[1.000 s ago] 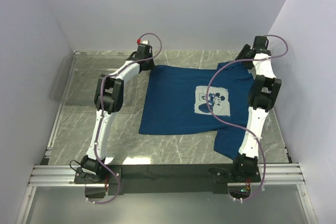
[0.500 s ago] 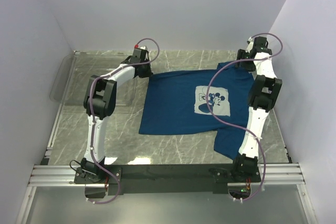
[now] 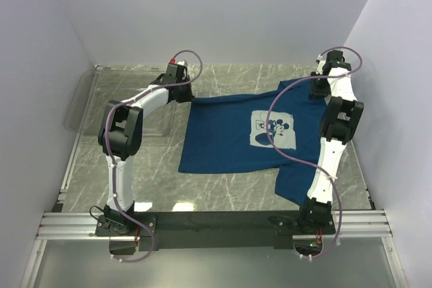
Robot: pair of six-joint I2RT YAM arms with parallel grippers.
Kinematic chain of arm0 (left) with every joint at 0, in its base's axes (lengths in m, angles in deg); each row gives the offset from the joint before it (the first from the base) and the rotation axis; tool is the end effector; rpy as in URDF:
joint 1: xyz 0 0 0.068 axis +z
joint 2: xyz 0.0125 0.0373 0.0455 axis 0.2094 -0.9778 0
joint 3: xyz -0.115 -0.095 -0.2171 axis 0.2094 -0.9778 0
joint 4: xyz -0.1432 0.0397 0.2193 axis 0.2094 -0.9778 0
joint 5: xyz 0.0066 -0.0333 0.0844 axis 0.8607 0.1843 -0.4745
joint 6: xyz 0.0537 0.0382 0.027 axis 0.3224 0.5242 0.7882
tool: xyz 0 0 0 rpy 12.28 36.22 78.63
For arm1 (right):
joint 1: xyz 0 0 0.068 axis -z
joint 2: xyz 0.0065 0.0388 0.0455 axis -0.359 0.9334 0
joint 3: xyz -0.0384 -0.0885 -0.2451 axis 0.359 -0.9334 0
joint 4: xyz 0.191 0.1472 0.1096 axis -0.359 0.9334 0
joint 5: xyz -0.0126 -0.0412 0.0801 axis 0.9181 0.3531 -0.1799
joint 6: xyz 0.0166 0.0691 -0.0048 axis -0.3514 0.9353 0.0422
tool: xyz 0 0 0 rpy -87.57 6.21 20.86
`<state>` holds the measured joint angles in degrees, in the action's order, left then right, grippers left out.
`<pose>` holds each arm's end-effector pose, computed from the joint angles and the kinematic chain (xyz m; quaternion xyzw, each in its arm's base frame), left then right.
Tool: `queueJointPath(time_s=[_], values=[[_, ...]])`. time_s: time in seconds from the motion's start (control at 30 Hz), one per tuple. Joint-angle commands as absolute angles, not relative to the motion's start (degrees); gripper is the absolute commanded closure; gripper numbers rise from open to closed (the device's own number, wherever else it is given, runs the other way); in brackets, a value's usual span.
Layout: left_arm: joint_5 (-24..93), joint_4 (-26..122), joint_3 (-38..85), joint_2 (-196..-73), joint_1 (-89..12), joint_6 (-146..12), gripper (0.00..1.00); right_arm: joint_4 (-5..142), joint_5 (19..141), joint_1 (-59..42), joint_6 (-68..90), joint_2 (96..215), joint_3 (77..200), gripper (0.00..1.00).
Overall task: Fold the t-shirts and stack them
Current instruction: Flatten the tshirt out
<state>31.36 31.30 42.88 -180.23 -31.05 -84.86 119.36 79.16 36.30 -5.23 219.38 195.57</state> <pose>0.4650 -0.1652 0.1654 -0.0650 0.9188 -0.1940 0.3376 0.5254 -0.1346 0.1489 0.0330 0.9704 0.0208 0.2382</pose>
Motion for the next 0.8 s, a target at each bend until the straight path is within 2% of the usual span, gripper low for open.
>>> queueJointPath(time_s=[0.0,0.03,0.17,0.27,0.43,0.67,0.77], values=[[32.93,32.84,41.65,-174.83,-31.25,-83.07,1.0,122.06,80.77,36.33,-6.65,220.05,195.85,0.66],[33.28,32.93,41.21,-174.22,-31.16,-82.89,1.0,123.19,80.95,36.42,-6.92,219.79,195.85,0.74],[33.72,32.84,38.31,-171.31,-31.25,-82.28,1.0,126.63,80.95,36.5,-9.37,218.65,193.75,0.8],[34.25,32.75,35.32,-168.94,-31.25,-82.19,1.0,126.54,80.69,36.86,-10.52,215.32,186.99,0.83],[35.48,32.67,29.26,-164.55,-31.25,-82.02,1.0,126.98,79.98,37.56,-12.71,210.83,175.49,0.83],[36.88,32.4,21.26,-156.47,-31.25,-80.79,1.0,124.52,77.79,38.26,-18.68,198.37,156.49,0.81],[37.41,32.05,19.33,-154.18,-31.25,-80.26,1.0,123.12,75.86,38.87,-20.19,192.92,155.15,0.73]])
